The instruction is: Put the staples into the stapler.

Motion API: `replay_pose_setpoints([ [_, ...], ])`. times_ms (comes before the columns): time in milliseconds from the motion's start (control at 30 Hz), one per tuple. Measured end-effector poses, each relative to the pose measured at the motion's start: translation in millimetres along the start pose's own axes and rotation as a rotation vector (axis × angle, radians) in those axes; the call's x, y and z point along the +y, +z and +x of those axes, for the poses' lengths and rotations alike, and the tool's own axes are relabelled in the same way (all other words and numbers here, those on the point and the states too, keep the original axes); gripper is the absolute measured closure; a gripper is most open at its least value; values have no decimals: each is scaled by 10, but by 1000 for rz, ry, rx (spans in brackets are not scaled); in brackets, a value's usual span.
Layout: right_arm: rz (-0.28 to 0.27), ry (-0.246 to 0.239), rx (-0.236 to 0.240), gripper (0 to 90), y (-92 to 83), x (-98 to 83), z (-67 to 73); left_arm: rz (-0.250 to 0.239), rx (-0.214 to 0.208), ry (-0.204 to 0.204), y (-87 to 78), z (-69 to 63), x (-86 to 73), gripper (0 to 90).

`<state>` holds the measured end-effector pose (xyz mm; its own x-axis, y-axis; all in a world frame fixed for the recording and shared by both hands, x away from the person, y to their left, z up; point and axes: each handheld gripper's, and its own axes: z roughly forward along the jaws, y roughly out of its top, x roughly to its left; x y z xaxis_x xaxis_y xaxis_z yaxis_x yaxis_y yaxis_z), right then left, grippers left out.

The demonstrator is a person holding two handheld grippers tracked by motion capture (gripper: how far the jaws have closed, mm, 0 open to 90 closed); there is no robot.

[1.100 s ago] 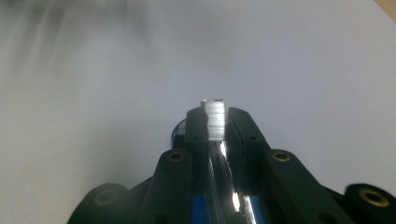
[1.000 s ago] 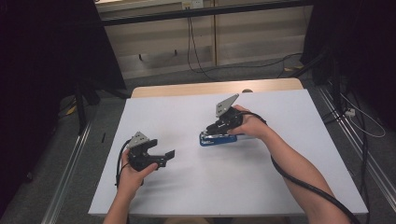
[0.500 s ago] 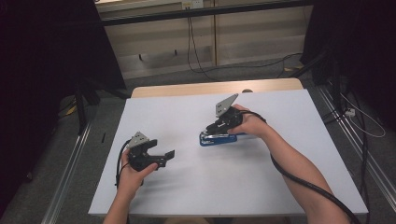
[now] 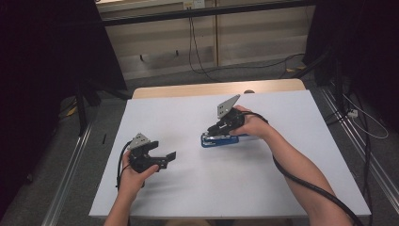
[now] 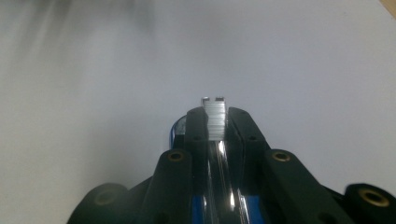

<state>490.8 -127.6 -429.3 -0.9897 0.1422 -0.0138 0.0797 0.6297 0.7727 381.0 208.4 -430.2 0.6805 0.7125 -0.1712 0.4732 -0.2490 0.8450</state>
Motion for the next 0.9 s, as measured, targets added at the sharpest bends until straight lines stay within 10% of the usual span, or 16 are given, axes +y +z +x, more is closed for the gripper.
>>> replay_pose_setpoints([
  [900, 14, -35, -4, 794, -13, 55, -12, -8, 0, -10, -14, 19, -2, 79],
])
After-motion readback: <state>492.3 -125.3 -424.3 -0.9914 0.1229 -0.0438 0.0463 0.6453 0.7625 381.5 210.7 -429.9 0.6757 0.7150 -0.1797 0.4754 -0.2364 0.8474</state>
